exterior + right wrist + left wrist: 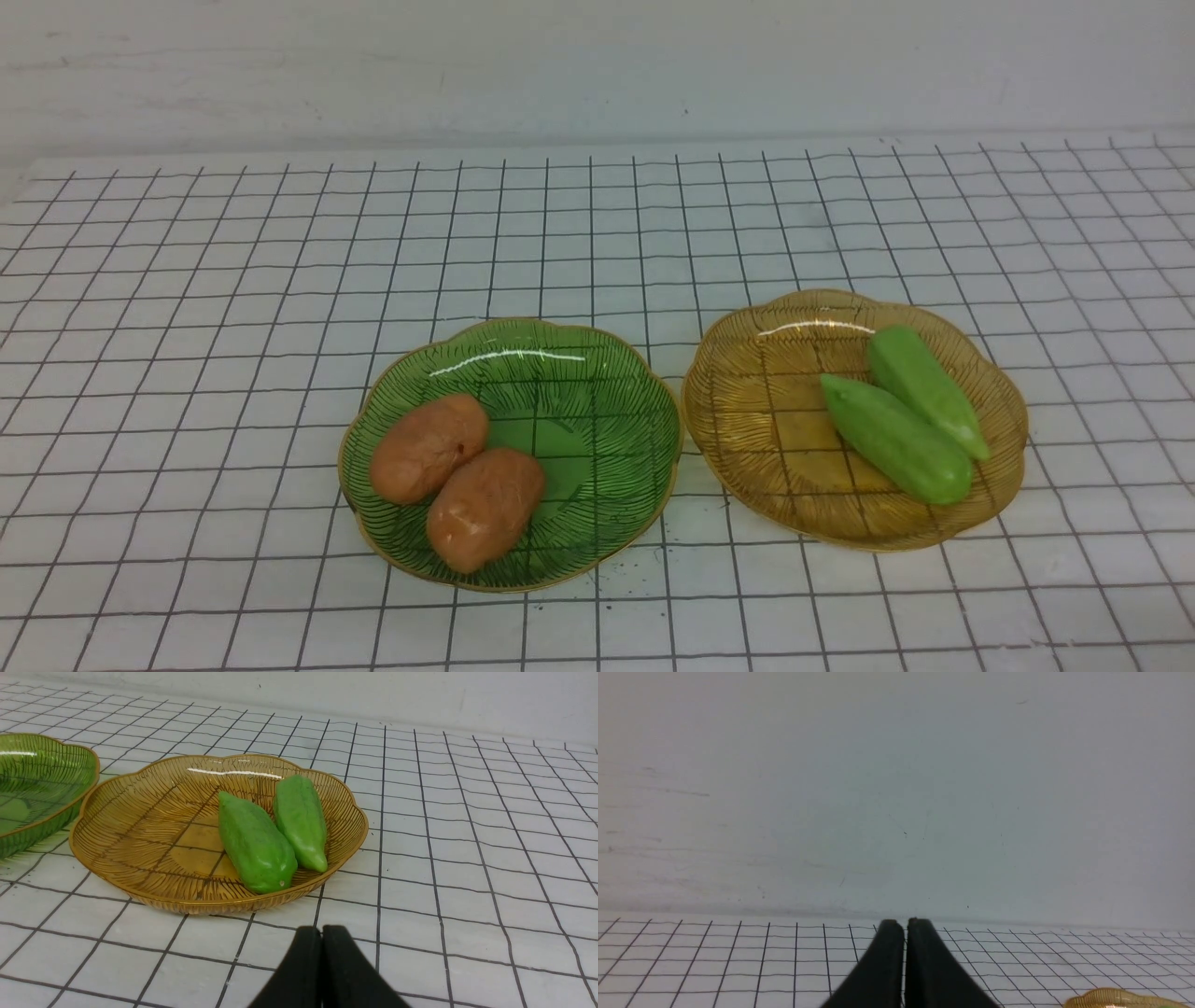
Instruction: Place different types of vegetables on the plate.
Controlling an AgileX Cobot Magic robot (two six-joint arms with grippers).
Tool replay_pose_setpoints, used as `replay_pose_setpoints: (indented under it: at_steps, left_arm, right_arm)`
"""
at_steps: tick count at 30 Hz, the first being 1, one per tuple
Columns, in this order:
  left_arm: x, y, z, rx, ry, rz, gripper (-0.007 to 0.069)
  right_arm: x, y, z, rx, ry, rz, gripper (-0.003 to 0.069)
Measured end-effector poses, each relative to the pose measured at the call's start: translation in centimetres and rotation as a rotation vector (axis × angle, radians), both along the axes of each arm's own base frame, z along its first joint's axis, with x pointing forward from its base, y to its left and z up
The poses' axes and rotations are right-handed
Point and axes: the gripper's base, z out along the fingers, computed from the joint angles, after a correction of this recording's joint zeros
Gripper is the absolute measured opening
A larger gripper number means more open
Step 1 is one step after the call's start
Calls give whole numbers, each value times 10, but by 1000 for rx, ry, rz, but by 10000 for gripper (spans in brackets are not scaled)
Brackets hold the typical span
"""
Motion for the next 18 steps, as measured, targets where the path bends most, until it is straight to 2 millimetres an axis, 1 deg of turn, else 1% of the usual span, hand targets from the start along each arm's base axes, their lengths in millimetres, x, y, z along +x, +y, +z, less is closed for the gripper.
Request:
replay_pose_setpoints:
  at_steps: [4, 7, 8, 10, 11, 12, 18]
  left_arm:
    - [2, -1, -11, 28, 44, -1, -8]
    - [3, -2, -36, 69, 134, -12, -8]
    - [3, -2, -41, 75, 145, -10, -8]
    - [4, -1, -62, 133, 213, 11, -8]
    - [4, -1, -64, 134, 220, 16, -8]
    - [4, 0, -74, 162, 268, 36, -8]
    - [2, 5, -94, 167, 470, 93, -8]
  right_arm:
    - [0, 0, 0, 0, 0, 0, -15]
    - [0, 0, 0, 0, 0, 0, -15]
    - [0, 0, 0, 0, 0, 0, -15]
    - [0, 0, 0, 0, 0, 0, -15]
    - [0, 0, 0, 0, 0, 0, -15]
    - [0, 0, 0, 0, 0, 0, -15]
    - [0, 0, 0, 0, 0, 0, -15]
